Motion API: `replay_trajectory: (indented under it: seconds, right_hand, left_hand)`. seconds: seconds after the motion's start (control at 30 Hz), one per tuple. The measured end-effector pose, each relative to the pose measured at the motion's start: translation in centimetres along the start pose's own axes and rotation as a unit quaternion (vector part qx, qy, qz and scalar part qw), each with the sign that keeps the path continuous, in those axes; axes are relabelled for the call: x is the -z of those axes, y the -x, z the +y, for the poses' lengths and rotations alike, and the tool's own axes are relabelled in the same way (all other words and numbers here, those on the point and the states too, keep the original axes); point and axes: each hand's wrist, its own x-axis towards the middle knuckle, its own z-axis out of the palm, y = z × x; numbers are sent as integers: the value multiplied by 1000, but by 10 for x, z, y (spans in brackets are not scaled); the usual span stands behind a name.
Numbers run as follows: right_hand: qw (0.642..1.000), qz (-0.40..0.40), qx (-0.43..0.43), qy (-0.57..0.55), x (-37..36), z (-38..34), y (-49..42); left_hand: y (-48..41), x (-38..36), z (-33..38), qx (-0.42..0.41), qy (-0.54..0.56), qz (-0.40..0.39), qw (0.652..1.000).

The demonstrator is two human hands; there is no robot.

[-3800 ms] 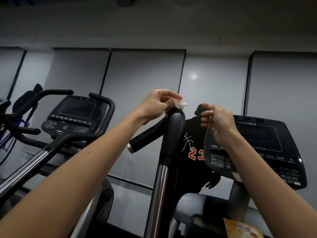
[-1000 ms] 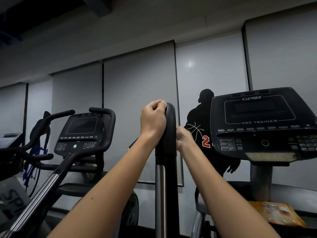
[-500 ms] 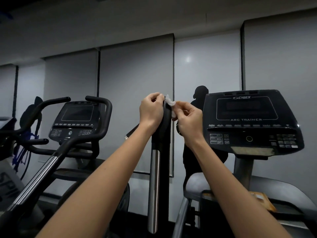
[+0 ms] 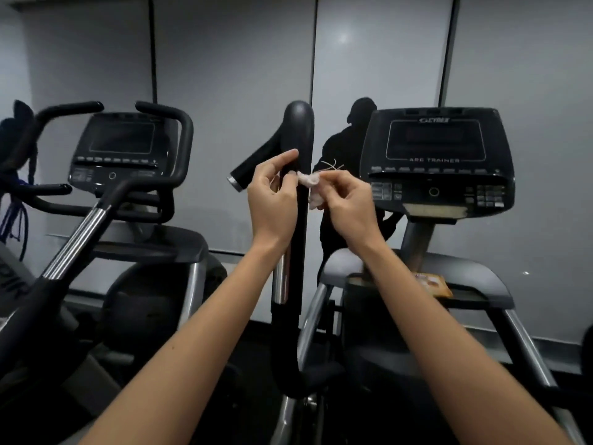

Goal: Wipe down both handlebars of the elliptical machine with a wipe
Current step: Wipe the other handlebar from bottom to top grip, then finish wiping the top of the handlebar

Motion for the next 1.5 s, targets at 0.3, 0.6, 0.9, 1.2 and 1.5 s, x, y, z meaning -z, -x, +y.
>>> replay_trajectory:
  seconds: [0.3, 0.6, 0.9, 1.2, 1.5]
  right_hand:
    - [998, 2, -61, 32, 53, 4, 78]
    - [975, 87, -180, 94, 134, 51, 198]
    - [899, 137, -371, 189, 209, 140, 367]
    - [816, 131, -513, 233, 265, 262, 494]
    - [764, 83, -562, 306, 314, 431, 597]
  left_hand:
    - [77, -4, -30, 39, -20, -136, 990]
    - [198, -35, -90, 252, 80, -238, 935]
    - [362, -68, -200, 474, 40, -345, 809]
    - [497, -86, -309, 543, -53, -415, 728]
    - [622, -110, -484, 438, -207, -487, 727]
